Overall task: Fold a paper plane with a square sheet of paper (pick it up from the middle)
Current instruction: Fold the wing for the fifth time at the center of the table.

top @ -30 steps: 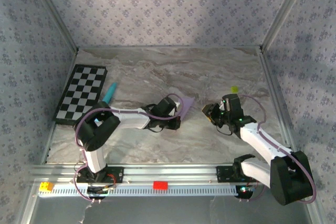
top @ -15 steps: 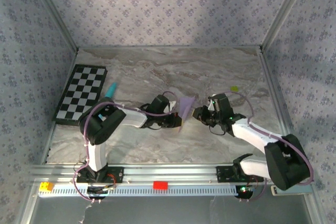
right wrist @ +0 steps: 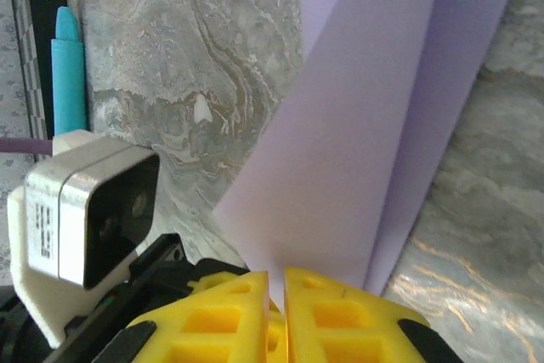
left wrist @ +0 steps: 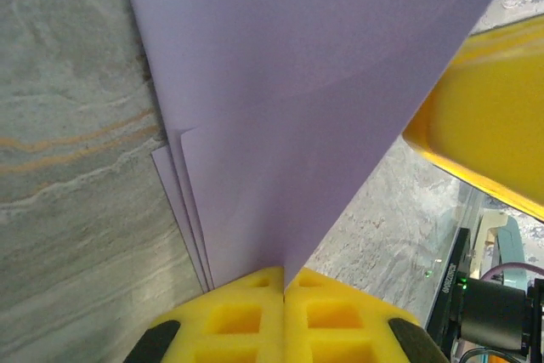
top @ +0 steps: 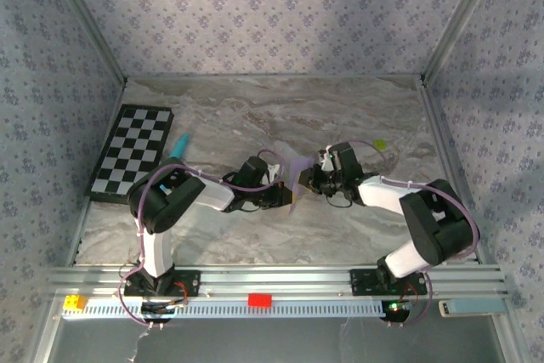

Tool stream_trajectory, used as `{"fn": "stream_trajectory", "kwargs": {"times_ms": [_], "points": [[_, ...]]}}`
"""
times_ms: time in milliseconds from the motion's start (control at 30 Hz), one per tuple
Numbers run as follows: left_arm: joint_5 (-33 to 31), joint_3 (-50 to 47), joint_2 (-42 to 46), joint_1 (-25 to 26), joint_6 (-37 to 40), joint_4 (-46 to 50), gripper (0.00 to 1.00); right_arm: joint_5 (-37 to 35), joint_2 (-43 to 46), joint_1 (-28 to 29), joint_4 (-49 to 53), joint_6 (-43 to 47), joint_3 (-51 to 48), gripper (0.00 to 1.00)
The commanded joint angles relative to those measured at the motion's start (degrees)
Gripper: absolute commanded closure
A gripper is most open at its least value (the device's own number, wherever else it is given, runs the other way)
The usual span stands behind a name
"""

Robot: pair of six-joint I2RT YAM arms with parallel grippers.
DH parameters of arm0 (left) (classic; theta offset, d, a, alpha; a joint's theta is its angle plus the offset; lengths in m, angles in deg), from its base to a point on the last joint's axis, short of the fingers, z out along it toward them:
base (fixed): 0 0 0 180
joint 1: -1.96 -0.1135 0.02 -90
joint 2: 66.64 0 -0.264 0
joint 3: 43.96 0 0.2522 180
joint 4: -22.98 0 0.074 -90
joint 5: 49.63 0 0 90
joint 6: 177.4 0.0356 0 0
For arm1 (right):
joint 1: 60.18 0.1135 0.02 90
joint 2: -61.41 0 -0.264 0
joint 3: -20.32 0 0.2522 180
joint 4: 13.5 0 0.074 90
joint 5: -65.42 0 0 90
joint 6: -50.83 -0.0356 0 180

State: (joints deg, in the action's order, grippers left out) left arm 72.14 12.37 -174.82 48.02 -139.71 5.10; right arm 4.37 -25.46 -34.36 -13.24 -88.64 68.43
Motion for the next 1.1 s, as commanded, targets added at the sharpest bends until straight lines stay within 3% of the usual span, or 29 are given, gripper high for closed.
{"fn": "stream_trajectory", "kwargs": {"times_ms": [0, 1067], "points": [[1.1, -1.7, -1.3, -0.3, -1.5, -0.3, 1.00, 2.6, -2.4, -0.1, -3.2, 0.3, 1.9, 0.87], [-0.1, -2.5, -3.2, -1.6, -4.5, 4.7, 1.00, 6.8, -11.8, -3.3, -7.9, -0.1, 3.8, 0.89]]}}
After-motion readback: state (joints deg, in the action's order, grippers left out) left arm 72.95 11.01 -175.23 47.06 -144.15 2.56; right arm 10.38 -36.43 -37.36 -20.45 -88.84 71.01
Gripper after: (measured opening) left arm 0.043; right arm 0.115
